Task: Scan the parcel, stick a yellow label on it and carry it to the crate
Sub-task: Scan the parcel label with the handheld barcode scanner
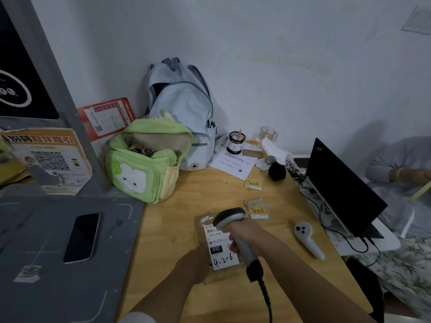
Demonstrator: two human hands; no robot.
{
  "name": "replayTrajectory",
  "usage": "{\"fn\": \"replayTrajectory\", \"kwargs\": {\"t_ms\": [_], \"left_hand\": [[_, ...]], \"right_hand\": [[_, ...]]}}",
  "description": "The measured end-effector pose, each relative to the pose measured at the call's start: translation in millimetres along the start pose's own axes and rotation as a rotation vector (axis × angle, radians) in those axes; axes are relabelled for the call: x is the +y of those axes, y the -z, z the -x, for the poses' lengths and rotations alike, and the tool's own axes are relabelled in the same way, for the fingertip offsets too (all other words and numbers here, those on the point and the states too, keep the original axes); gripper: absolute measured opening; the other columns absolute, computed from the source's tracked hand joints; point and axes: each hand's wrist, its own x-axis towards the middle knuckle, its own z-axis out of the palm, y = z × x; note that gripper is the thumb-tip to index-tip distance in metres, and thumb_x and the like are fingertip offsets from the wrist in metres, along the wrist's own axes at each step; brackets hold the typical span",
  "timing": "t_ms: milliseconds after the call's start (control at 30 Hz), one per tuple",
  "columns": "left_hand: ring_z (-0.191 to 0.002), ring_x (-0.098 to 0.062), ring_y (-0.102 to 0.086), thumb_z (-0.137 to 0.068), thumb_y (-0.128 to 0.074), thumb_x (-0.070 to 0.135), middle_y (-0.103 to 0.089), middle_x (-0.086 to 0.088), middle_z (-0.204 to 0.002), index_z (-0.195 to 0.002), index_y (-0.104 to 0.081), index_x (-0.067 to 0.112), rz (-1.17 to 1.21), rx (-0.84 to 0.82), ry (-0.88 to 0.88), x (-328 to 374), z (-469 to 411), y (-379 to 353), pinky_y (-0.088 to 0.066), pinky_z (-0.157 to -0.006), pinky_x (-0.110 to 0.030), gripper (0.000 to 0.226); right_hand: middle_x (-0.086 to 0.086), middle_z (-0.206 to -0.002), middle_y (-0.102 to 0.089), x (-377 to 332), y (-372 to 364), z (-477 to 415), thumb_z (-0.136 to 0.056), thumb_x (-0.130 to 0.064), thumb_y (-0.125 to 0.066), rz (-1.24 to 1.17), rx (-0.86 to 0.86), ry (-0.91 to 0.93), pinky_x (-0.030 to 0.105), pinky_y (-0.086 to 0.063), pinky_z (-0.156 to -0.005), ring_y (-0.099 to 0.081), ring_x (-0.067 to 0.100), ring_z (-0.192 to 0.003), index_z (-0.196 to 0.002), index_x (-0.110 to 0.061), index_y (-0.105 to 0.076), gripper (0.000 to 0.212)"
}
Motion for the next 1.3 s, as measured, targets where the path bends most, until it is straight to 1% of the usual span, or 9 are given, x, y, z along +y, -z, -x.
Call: {"fn": "replayTrajectory", "kwargs": {"t_ms": [167,333,500,567,700,800,967,1133,1300], "left_hand": [[-0.117,-0.022,-0.058,-0.089,-0.057,0.029,-0.057,-0.006,-0.134,-0.137,-0.038,0.013,0.026,0.007,0.007,-4,-3,-4,-0.049,-0.091,-0.03,0.054],[-0.115,-0.022,-0.059,-0.092,-0.054,0.029,-0.057,-0.007,-0.134,-0.141,-0.032,0.011,0.059,-0.017,-0.005,-7,-4,-8,-0.048,-0.086,-0.029,0.056],[-0.114,-0.021,-0.059,-0.092,-0.054,0.028,-0.059,-0.005,-0.132,-0.14,-0.034,0.014,0.092,-0.023,0.0,-9,-3,-9,-0.048,-0.087,-0.028,0.053],[-0.114,-0.021,-0.059,-0.091,-0.055,0.03,-0.058,-0.006,-0.132,-0.137,-0.038,0.012,0.064,-0.032,0.014,-10,-4,-7,-0.047,-0.084,-0.027,0.053],[-0.116,-0.022,-0.058,-0.09,-0.056,0.031,-0.056,-0.007,-0.135,-0.136,-0.039,0.011,0.017,-0.046,0.019,-9,-5,-3,-0.048,-0.089,-0.03,0.053],[-0.117,-0.023,-0.058,-0.092,-0.055,0.029,-0.055,-0.008,-0.136,-0.136,-0.039,0.01,0.032,-0.051,0.026,-9,-8,-5,-0.046,-0.087,-0.028,0.051],[-0.123,-0.026,-0.054,-0.09,-0.059,0.026,-0.053,-0.012,-0.138,-0.134,-0.042,0.006,0.087,-0.029,0.03,-9,-9,-6,-0.044,-0.093,-0.029,0.052],[-0.12,-0.026,-0.055,-0.086,-0.064,0.03,-0.053,-0.013,-0.136,-0.131,-0.043,0.005,0.112,-0.031,0.093,-11,-12,-5,-0.046,-0.092,-0.03,0.056],[-0.117,-0.024,-0.055,-0.082,-0.068,0.038,-0.053,-0.013,-0.135,-0.133,-0.043,0.004,0.125,-0.012,0.128,-13,-12,-4,-0.046,-0.093,-0.031,0.066]], "right_hand": [[0.009,-0.069,-0.056,-2,0,4,-0.084,-0.019,-0.061,0.039,-0.012,0.016,0.025,-0.042,-0.048,-0.054,0.018,-0.05,-0.081,-0.002,-0.055,0.019],[0.008,-0.066,-0.053,-3,0,7,-0.087,-0.019,-0.061,0.011,-0.07,0.077,0.019,-0.039,-0.042,-0.049,0.015,-0.049,-0.087,-0.001,-0.056,0.019],[0.008,-0.066,-0.052,-2,-1,3,-0.086,-0.014,-0.061,-0.009,-0.069,0.133,0.024,-0.042,-0.051,-0.05,0.015,-0.056,-0.094,-0.002,-0.058,0.016],[0.008,-0.067,-0.053,-3,0,2,-0.086,-0.014,-0.06,-0.013,-0.064,0.13,0.024,-0.043,-0.051,-0.05,0.015,-0.057,-0.092,-0.004,-0.058,0.011],[0.007,-0.073,-0.052,-2,4,-2,-0.086,-0.007,-0.057,-0.027,-0.044,0.118,0.023,-0.043,-0.054,-0.049,0.014,-0.062,-0.097,-0.005,-0.055,0.011],[0.007,-0.073,-0.05,2,8,-6,-0.085,-0.003,-0.054,-0.055,-0.037,0.101,0.025,-0.042,-0.058,-0.048,0.016,-0.063,-0.091,-0.006,-0.054,0.007],[0.007,-0.079,-0.058,15,21,-19,-0.086,-0.002,-0.058,0.051,0.043,0.107,0.03,-0.046,-0.064,-0.054,0.019,-0.072,-0.089,-0.007,-0.057,0.005],[0.011,-0.097,-0.062,37,43,-38,-0.08,-0.008,-0.073,0.083,0.148,0.118,0.041,-0.051,-0.084,-0.06,0.031,-0.097,-0.095,-0.007,-0.057,0.022],[0.01,-0.1,-0.059,61,66,-53,-0.077,-0.021,-0.078,0.267,0.255,0.103,0.035,-0.047,-0.077,-0.056,0.026,-0.094,-0.107,-0.003,-0.056,0.041]]}}
